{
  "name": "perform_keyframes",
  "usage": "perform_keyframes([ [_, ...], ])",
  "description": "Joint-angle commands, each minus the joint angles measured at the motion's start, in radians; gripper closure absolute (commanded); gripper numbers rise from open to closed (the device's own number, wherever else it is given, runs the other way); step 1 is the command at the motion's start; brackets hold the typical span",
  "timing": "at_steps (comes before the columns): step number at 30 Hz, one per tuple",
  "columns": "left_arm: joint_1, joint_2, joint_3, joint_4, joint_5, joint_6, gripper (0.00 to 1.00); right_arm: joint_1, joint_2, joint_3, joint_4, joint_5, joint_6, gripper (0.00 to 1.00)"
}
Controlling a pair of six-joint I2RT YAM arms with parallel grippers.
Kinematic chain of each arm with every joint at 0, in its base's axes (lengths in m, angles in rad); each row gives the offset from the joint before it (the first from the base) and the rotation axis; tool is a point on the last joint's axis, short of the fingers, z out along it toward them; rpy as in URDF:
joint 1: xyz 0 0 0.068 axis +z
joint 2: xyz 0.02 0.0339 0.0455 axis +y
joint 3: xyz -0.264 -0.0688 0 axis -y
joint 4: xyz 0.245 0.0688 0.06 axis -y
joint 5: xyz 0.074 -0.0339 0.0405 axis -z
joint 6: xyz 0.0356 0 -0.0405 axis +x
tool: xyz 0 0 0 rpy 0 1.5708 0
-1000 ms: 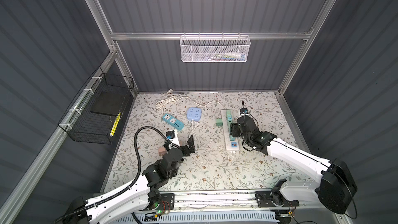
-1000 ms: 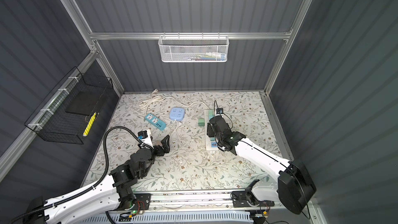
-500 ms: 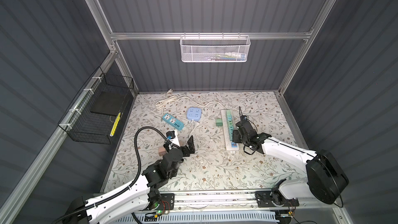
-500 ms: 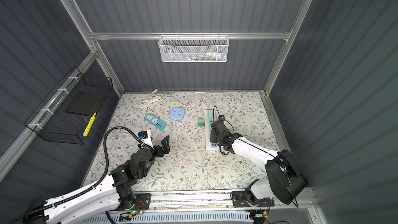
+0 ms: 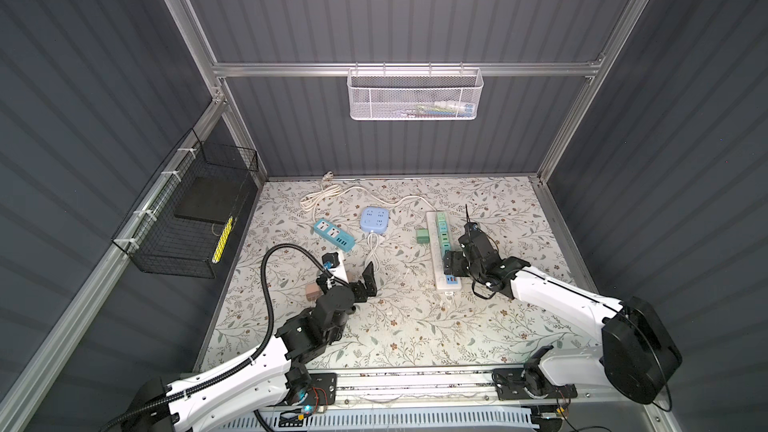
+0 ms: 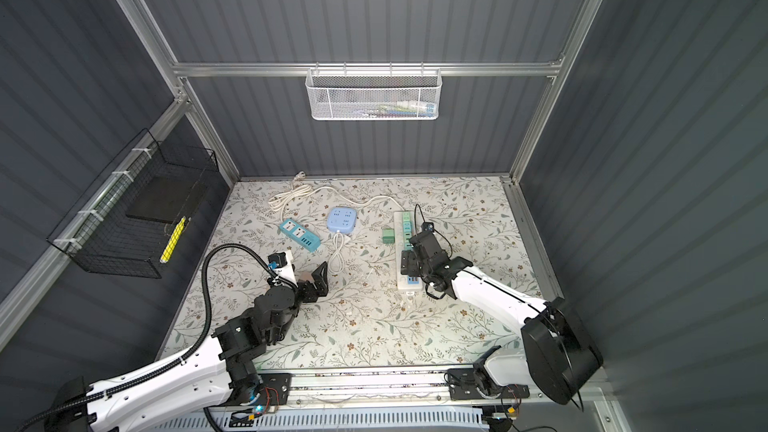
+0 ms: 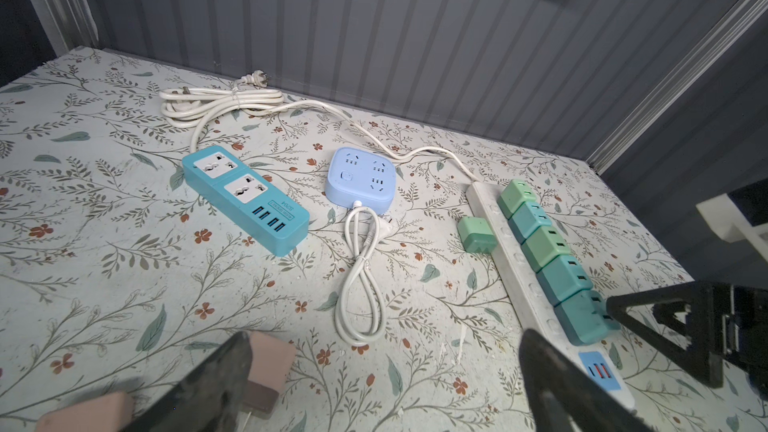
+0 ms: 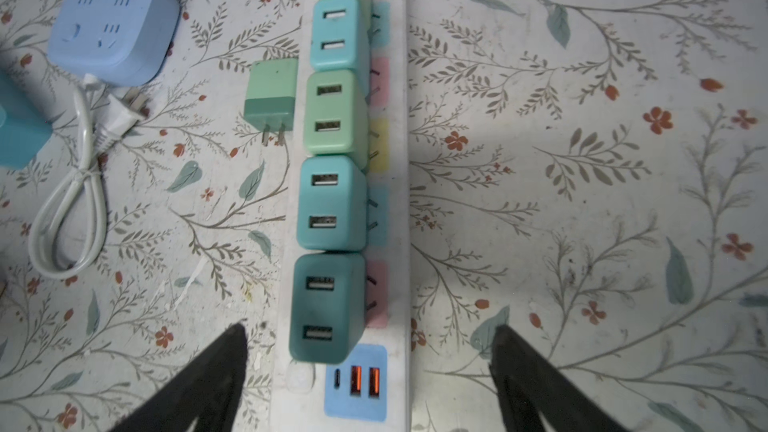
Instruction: Insert the plug
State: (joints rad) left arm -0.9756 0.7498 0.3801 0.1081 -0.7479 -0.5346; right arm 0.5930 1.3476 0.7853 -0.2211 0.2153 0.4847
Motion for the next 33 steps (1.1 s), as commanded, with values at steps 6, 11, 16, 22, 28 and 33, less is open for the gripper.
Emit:
perform_keyframes([
  [6, 0.003, 0.014, 0.018, 0.008, -0.001, -0.002, 0.0, 0.026, 0.185, 0.099, -0.098, -0.053, 0.008, 0.01],
  [11, 0.003, 0.014, 0.016, 0.008, 0.001, -0.001, 0.0, 0.041, 0.272, 0.129, -0.098, -0.066, 0.047, 0.01],
  [16, 0.002, 0.01, 0.012, 0.01, -0.004, 0.002, 0.0, 0.048, 0.322, 0.131, -0.084, -0.057, 0.075, 0.01],
  [22, 0.002, 0.006, 0.009, 0.005, -0.01, 0.006, 0.0, 0.045, 0.333, 0.122, -0.092, 0.026, 0.107, 0.12],
  [28, 0.003, 0.008, 0.006, 0.016, -0.015, 0.02, 0.0, -0.004, 0.315, 0.111, -0.1, 0.063, 0.092, 0.2],
  [33, 0.003, 0.02, 0.012, 0.029, -0.019, 0.035, 0.0, -0.104, 0.326, 0.123, -0.097, 0.031, 0.047, 0.2],
])
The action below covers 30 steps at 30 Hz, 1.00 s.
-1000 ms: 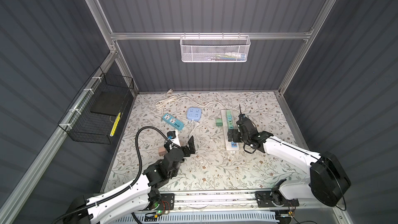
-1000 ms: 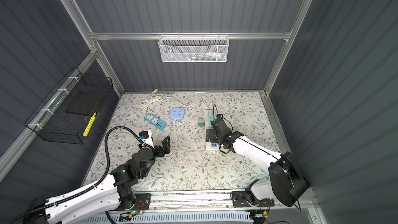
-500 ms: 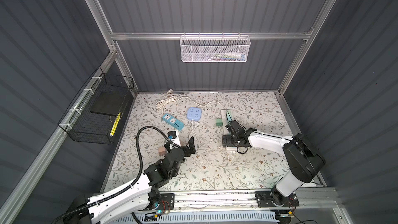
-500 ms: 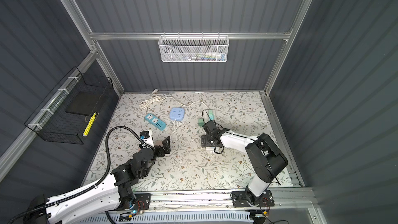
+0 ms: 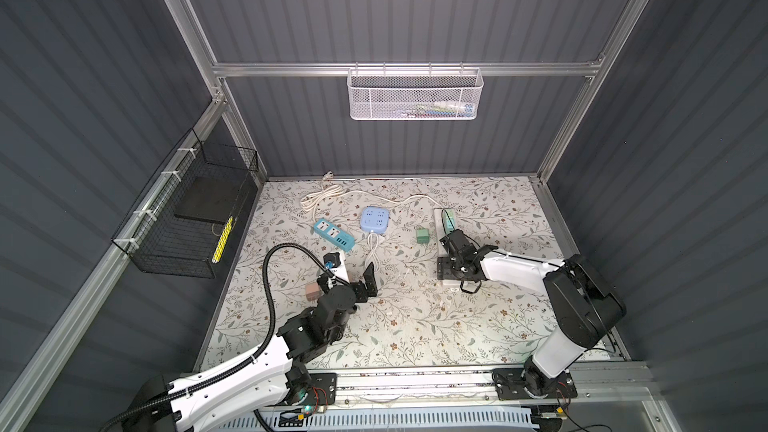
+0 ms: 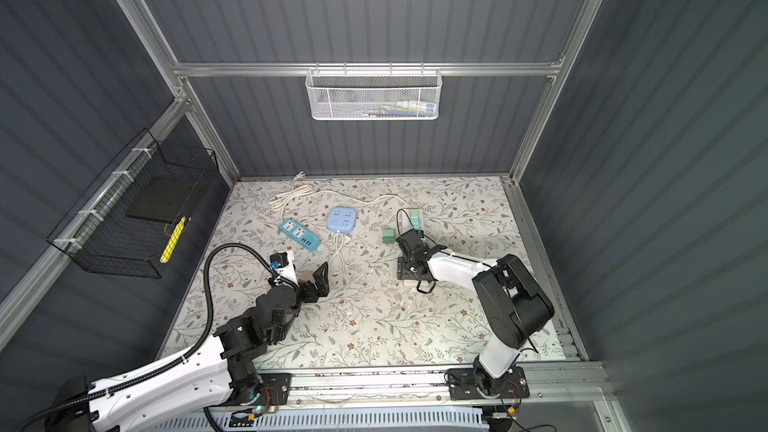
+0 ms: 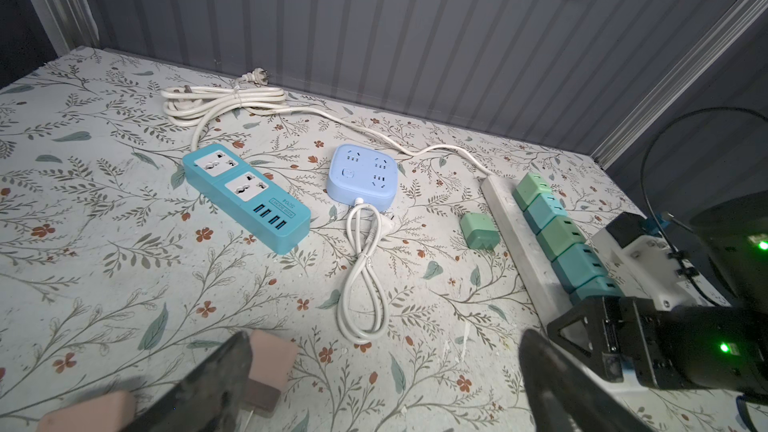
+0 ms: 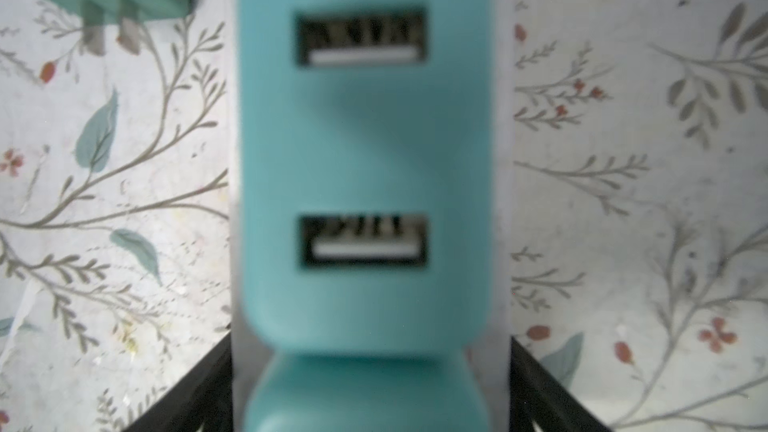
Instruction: Insert the plug
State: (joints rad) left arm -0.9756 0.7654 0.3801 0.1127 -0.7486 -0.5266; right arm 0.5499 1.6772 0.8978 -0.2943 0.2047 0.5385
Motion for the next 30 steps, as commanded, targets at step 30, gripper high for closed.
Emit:
perform_keyframes([
  [30, 0.028, 0.132, 0.217, -0.031, -0.091, 0.069, 0.0, -0.27, -0.043, 0.063, -0.21, -0.05, -0.086, 0.01],
])
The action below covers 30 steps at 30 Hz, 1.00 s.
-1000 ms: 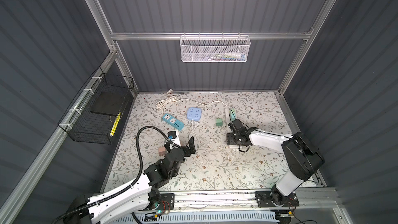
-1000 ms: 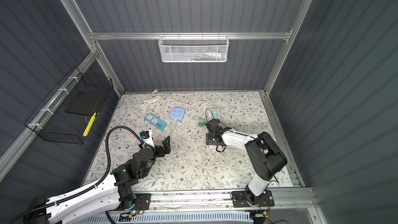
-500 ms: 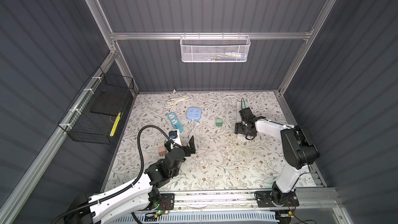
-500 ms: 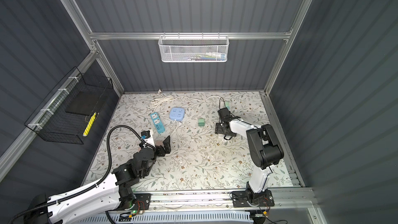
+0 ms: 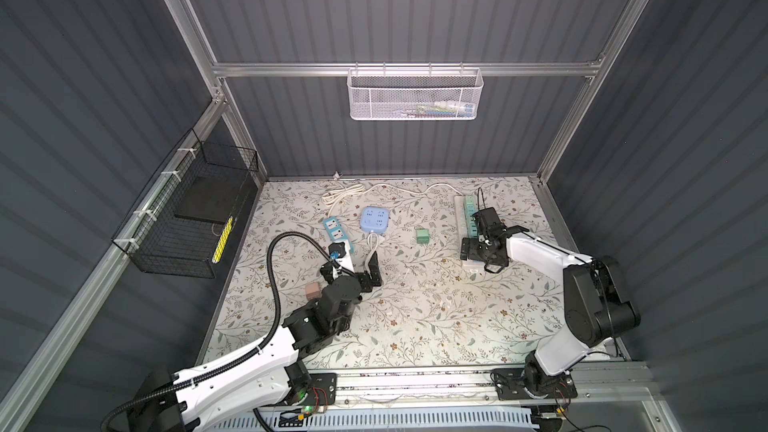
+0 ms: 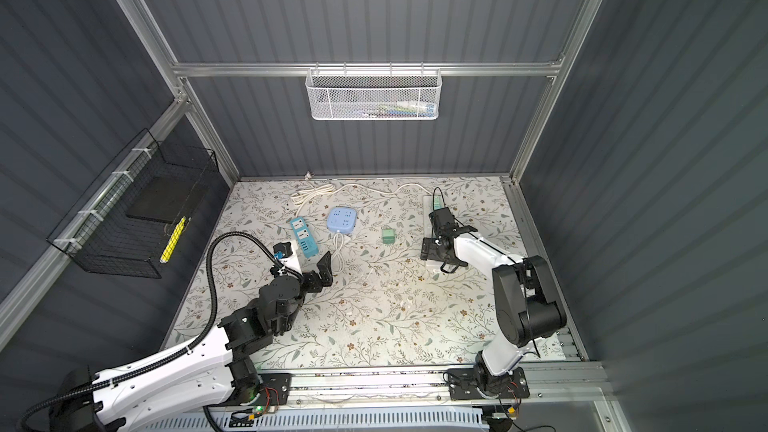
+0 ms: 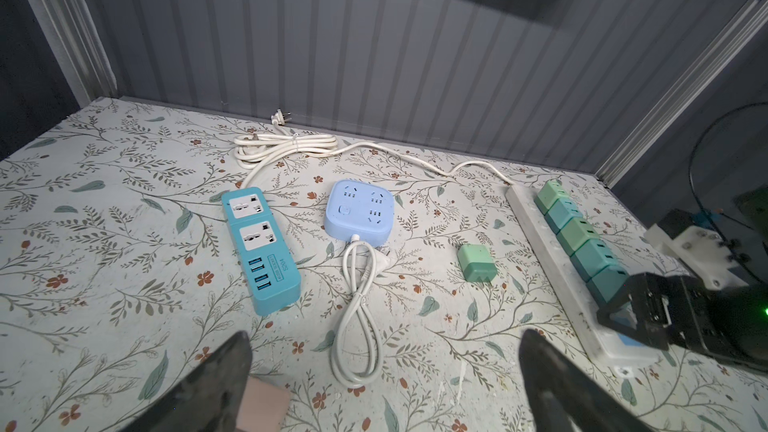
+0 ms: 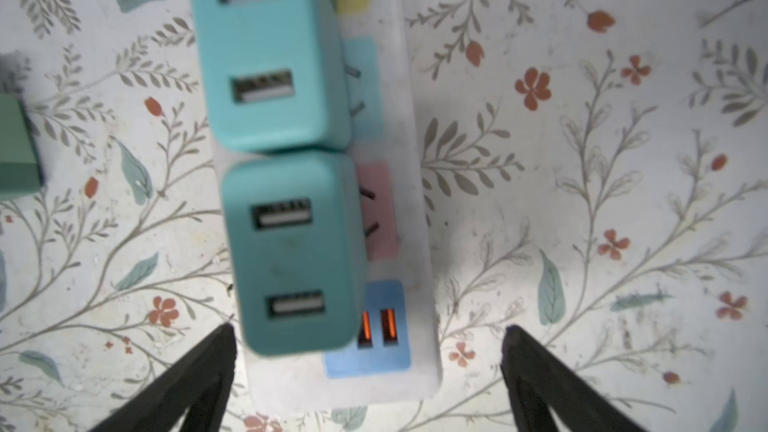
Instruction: Insert the plug
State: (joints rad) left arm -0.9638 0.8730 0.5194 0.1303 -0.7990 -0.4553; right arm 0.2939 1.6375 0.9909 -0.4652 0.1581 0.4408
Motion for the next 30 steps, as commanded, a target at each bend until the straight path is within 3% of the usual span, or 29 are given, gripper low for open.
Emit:
perform_keyframes([
  [1, 0.022, 0.04, 0.101, -0.069, -0.039, -0.008, 0.0, -0.018, -0.004, -0.032, -0.041, -0.009, 0.009, 0.01],
  [7, 0.048, 0.118, 0.215, -0.185, -0.006, -0.02, 0.0, -0.018, -0.023, -0.032, -0.053, -0.016, -0.017, 0.01],
  [11, 0.053, 0.128, 0.223, -0.188, 0.013, -0.026, 0.0, 0.003, -0.027, -0.021, -0.053, -0.1, -0.036, 0.01],
  [19, 0.062, 0.162, 0.239, -0.184, 0.03, -0.02, 0.0, 0.027, 0.021, -0.019, -0.05, -0.046, -0.01, 0.01],
  [25, 0.123, 0.24, 0.272, -0.183, 0.103, -0.025, 0.0, -0.04, -0.01, -0.042, -0.061, -0.029, 0.016, 0.01],
  [30, 0.204, 0.378, 0.395, -0.24, 0.185, -0.011, 0.0, -0.11, -0.055, -0.045, -0.065, -0.027, 0.009, 0.01],
])
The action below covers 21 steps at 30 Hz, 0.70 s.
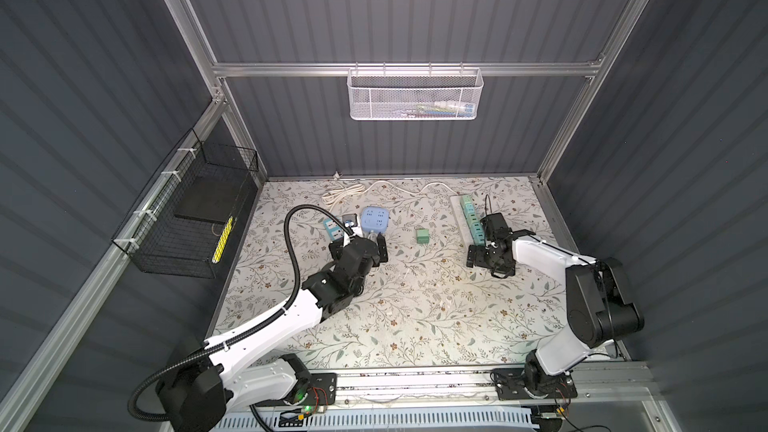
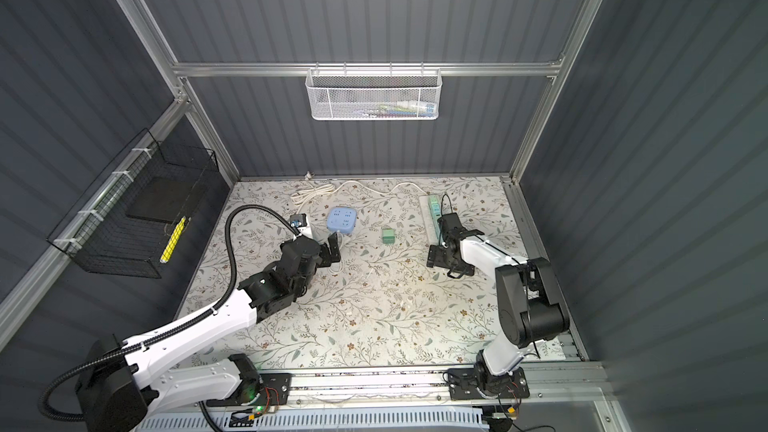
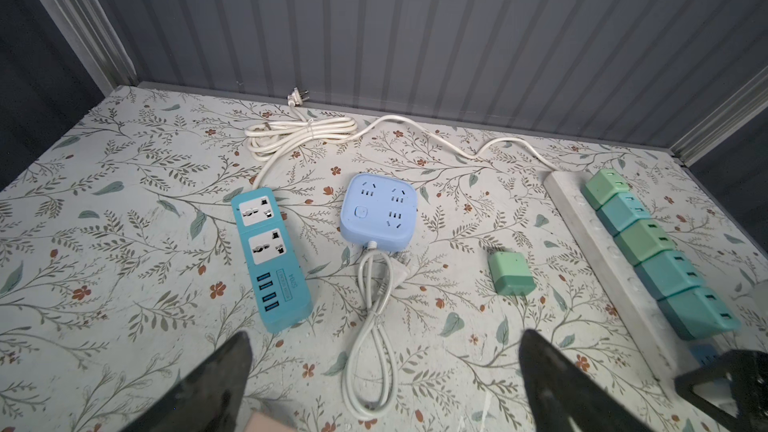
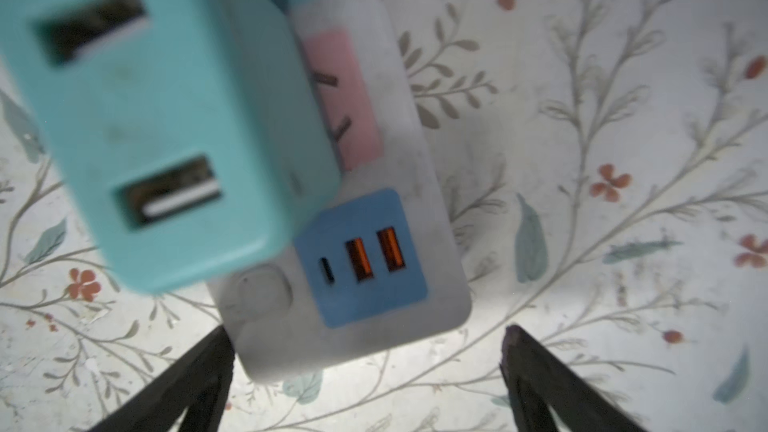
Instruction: Insert the plug
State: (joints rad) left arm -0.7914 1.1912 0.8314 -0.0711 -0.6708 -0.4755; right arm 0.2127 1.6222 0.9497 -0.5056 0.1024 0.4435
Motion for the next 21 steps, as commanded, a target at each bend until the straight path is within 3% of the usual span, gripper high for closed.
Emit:
perform_keyframes([
  [1, 0.043, 0.092, 0.115, -0.05, 0.066, 0.021, 0.0, -0.037, -0.045, 0.0, -0.027, 0.027, 0.001, 0.01],
  [7, 0.146, 0.367, 0.374, -0.202, 0.116, 0.012, 0.0, -0.028, -0.127, 0.01, -0.04, -0.039, -0.037, 0.01],
  [15, 0.313, 0.682, 0.653, -0.252, 0.31, -0.01, 0.0, 0.028, -0.316, -0.07, 0.007, -0.097, -0.037, 0.01],
  [21, 0.376, 0.919, 0.864, -0.29, 0.421, 0.043, 0.0, 0.042, -0.377, -0.097, 0.056, -0.15, -0.035, 0.01],
])
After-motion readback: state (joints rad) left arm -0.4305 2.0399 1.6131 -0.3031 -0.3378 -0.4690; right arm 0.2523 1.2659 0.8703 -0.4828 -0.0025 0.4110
